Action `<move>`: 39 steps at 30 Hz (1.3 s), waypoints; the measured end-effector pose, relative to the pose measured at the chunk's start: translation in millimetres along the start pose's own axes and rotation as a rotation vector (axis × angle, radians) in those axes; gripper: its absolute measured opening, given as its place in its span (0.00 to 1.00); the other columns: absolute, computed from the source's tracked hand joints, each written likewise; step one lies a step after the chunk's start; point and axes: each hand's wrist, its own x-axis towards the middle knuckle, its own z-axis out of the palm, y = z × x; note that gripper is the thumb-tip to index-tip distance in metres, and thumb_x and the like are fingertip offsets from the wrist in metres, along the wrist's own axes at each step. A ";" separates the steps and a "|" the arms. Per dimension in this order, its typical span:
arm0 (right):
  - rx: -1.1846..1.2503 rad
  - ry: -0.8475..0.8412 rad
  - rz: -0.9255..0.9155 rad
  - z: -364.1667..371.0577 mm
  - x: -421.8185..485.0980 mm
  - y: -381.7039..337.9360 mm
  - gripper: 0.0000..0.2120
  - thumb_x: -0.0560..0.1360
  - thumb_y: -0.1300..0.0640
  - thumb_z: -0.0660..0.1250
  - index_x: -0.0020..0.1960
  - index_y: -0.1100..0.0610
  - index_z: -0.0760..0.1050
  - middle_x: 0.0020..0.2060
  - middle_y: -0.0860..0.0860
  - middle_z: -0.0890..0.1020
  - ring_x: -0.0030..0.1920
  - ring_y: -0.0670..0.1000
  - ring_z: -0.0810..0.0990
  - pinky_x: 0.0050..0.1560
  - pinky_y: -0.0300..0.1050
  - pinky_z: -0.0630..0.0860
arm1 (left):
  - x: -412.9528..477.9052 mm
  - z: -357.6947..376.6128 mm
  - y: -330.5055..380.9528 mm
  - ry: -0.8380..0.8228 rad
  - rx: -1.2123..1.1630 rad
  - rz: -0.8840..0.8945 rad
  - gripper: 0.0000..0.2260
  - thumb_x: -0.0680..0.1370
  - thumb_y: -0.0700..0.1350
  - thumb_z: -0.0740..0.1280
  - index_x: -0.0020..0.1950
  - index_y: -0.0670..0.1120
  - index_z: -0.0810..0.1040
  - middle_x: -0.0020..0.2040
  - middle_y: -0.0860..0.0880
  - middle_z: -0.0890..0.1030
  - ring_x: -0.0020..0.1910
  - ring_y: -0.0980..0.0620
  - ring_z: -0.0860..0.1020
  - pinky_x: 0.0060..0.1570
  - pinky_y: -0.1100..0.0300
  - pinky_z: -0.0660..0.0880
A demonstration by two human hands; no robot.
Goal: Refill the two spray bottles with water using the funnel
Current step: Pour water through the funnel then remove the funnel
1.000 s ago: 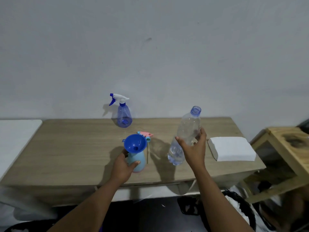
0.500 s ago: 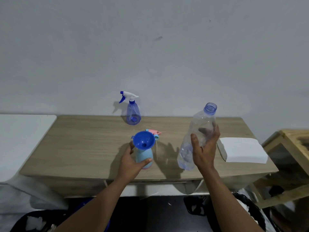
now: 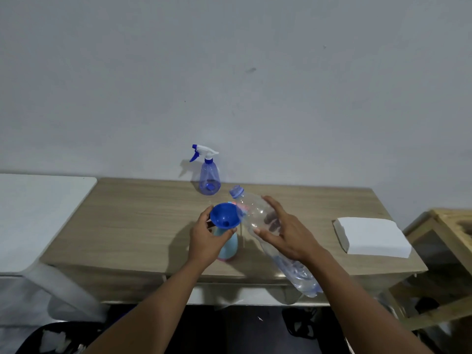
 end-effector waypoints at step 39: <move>-0.477 -0.385 0.089 -49.5 26.9 -13.6 0.37 0.72 0.34 0.67 0.76 0.40 0.57 0.63 0.51 0.79 0.57 0.55 0.79 0.57 0.53 0.76 | 4.0 -3.0 5.9 -0.024 0.021 0.021 0.35 0.64 0.48 0.82 0.69 0.49 0.73 0.58 0.55 0.81 0.52 0.60 0.80 0.50 0.68 0.77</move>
